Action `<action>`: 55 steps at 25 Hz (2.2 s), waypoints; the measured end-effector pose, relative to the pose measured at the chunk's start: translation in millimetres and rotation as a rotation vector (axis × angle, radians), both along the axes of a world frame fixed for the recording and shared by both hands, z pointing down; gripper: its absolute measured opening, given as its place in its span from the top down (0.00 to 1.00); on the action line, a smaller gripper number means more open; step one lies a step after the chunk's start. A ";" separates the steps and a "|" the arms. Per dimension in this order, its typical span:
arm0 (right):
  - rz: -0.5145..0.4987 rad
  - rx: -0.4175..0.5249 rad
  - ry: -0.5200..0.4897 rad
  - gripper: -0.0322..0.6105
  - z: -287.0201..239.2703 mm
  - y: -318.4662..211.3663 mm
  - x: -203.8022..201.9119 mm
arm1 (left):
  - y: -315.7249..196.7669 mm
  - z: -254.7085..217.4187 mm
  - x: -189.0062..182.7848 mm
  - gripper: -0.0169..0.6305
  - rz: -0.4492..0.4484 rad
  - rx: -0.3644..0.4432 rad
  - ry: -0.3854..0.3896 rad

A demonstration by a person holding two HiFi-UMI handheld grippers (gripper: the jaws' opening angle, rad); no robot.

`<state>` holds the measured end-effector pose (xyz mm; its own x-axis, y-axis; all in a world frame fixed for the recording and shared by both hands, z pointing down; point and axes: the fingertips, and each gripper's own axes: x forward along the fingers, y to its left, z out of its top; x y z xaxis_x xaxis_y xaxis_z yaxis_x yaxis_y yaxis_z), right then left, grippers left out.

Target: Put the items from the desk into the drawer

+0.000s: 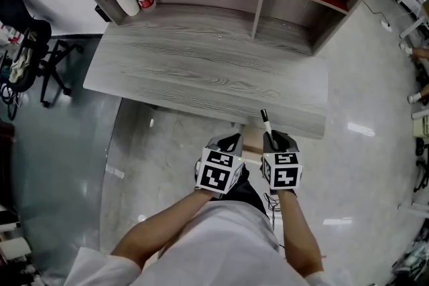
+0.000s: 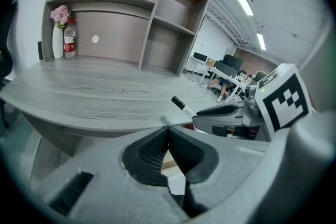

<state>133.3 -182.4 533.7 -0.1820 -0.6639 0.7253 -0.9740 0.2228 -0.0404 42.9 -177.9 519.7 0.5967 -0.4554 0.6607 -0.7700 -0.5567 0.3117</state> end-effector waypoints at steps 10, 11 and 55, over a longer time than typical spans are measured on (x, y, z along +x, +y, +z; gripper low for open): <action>-0.007 0.010 -0.001 0.87 7.4 53.4 -22.2 | 49.6 13.7 -9.4 0.97 0.005 -0.017 0.013; -0.010 0.009 -0.001 0.87 9.0 58.2 -24.5 | 53.6 15.8 -10.2 0.97 0.006 -0.021 0.011; 0.002 -0.196 -0.114 0.86 155.2 4.5 -41.1 | 37.4 88.4 -26.0 0.97 -0.075 -0.129 -0.046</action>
<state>92.2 -177.8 688.9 -0.2689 -0.5130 0.8152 -0.9611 0.1977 -0.1926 16.9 -140.5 608.1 0.5322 -0.4071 0.7423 -0.8229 -0.4549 0.3405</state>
